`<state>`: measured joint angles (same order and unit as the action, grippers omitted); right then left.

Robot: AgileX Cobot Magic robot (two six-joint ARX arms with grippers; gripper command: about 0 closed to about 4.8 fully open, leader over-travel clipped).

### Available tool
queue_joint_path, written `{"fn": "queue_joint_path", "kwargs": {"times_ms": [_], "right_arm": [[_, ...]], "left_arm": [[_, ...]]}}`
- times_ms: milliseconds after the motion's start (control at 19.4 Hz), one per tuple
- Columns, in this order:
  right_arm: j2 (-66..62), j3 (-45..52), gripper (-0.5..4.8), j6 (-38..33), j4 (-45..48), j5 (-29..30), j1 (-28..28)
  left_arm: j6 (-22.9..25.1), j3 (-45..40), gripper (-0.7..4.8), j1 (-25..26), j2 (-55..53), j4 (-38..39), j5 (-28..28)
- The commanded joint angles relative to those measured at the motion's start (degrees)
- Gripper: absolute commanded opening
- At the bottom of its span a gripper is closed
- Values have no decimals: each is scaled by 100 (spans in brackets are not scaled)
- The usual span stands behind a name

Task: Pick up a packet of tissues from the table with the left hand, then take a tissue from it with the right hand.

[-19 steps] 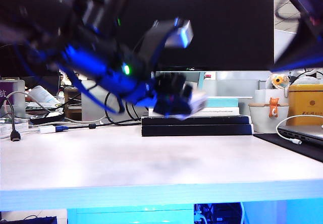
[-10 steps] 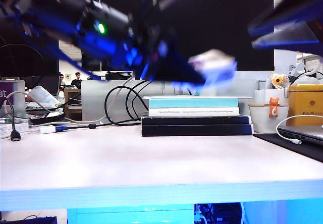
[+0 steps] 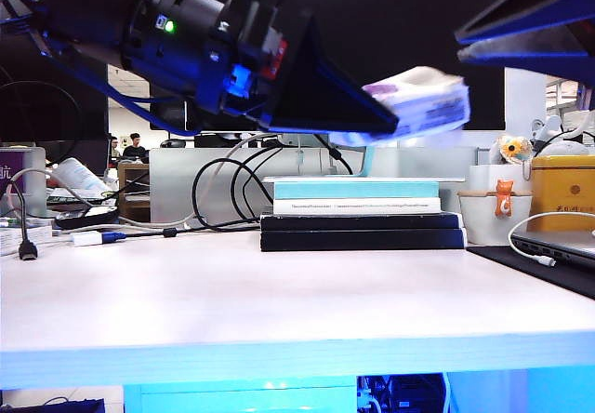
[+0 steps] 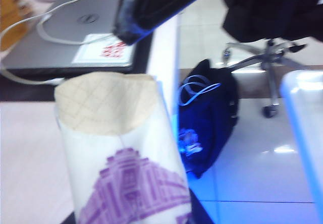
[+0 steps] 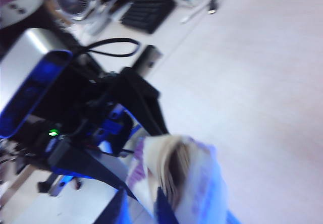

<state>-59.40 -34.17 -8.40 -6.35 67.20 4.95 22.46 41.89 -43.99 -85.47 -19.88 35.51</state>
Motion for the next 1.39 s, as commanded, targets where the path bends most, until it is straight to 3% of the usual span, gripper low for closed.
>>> {"fn": "queue_joint_path", "kwargs": {"times_ms": [52,464,722,980,1393], "right_arm": [[11,-35,82,-74,63,186,11],[-109,-28,82,-538,57,990,13],[-131,-31,82,-619,114,953,15],[-131,-31,85,-660,431,461,9],[-133,-28,85,-667,138,793,13]], "left_arm": [[-20,13,210,-13,11,-85,199],[-321,13,210,-15,9,-573,612],[-468,13,210,-24,-72,-551,848],[-507,13,210,-48,-76,-323,881],[-385,15,209,-46,-76,-385,778]]}}
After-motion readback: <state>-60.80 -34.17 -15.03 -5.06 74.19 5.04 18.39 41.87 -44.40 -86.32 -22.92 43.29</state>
